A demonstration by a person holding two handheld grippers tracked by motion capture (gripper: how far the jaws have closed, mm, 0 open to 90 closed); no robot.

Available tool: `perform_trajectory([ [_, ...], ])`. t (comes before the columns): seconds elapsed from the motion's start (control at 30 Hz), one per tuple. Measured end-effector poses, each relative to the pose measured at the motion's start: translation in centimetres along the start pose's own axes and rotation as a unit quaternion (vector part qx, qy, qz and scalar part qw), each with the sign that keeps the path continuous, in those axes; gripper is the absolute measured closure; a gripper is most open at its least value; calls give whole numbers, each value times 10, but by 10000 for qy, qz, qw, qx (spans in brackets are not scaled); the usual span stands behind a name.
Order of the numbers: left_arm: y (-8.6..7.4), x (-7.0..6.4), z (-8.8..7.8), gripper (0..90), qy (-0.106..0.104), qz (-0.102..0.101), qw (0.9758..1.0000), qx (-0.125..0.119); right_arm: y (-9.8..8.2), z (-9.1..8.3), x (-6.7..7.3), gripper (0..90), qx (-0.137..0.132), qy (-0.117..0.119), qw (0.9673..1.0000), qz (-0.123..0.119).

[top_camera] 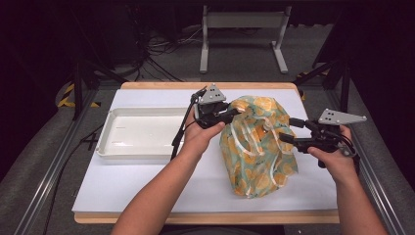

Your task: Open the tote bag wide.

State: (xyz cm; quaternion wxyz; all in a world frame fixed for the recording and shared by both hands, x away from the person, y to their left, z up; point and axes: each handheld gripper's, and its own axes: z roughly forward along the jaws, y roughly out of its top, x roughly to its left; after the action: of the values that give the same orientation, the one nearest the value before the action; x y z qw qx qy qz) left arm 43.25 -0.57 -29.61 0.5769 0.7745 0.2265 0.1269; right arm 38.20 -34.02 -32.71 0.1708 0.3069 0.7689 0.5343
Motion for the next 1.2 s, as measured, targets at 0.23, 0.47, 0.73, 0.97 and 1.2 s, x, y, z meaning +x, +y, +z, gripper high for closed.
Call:
perform_trajectory([
  [0.23,0,1,0,779,-3,29,10000,14,-9,8,-3,381,163,9,9999,42],
  [0.47,0,2,0,773,-32,-8,10000,12,-9,1,-7,828,194,-141,9997,-81],
  [0.73,6,8,2,766,40,43,10000,70,-2,-16,-6,893,7,-236,9996,-135],
  [0.97,11,13,7,764,111,116,9997,158,10,-29,-4,894,19,-447,9989,-109],
  [1.2,7,26,16,763,138,14,9994,311,17,-41,-5,894,98,-691,9976,-2],
])
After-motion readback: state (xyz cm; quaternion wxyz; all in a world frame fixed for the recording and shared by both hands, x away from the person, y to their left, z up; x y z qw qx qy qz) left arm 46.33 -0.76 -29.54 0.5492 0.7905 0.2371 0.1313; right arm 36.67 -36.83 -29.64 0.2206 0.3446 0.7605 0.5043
